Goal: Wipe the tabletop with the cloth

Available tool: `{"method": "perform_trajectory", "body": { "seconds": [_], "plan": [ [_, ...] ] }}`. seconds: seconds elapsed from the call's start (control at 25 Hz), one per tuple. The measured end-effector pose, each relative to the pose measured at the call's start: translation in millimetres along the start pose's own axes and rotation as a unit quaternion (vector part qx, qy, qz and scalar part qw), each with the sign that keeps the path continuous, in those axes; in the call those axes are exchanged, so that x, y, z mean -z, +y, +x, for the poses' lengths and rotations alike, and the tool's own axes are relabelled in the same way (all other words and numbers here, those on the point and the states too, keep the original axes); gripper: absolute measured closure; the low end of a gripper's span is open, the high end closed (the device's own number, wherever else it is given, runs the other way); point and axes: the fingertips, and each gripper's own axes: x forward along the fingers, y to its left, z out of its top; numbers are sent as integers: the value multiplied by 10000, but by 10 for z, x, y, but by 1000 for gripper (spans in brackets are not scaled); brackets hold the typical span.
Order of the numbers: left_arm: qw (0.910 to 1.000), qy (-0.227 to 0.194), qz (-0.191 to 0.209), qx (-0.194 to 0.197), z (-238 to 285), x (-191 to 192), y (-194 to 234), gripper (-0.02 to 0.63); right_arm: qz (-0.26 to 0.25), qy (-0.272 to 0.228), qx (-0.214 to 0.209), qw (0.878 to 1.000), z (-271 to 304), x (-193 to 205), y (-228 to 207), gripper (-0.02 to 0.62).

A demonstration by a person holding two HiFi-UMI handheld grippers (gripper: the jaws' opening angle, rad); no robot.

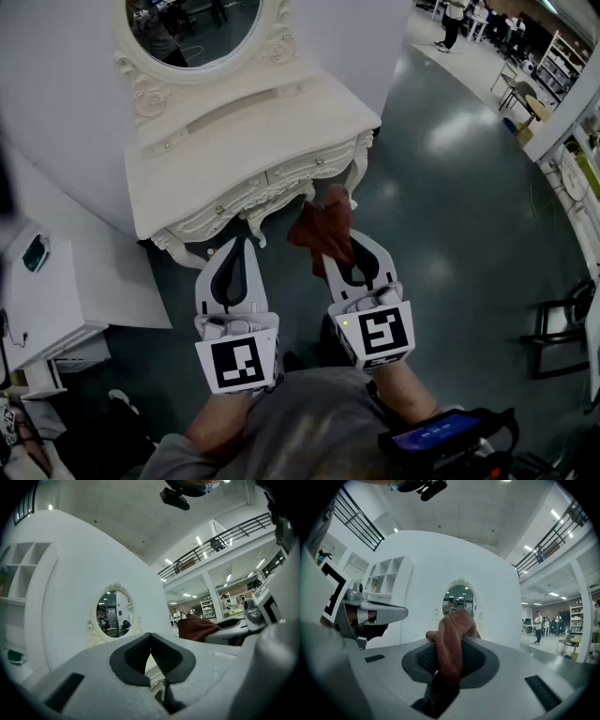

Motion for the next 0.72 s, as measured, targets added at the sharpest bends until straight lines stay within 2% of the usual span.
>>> {"method": "perform_trajectory", "body": {
  "seconds": [0.12, 0.4, 0.72],
  "plan": [
    [10000, 0, 10, 7, 54, 26, -53, 592, -87, 23, -47, 9999, 9, 54, -68, 512],
    [9998, 183, 34, 16, 299, 103, -193, 592, 129, 45, -66, 9999, 96, 155, -335, 513],
    [9987, 495, 73, 21, 876, 290, -499, 592, 242, 220, 112, 9994, 301, 390, -994, 512]
  ]
}}
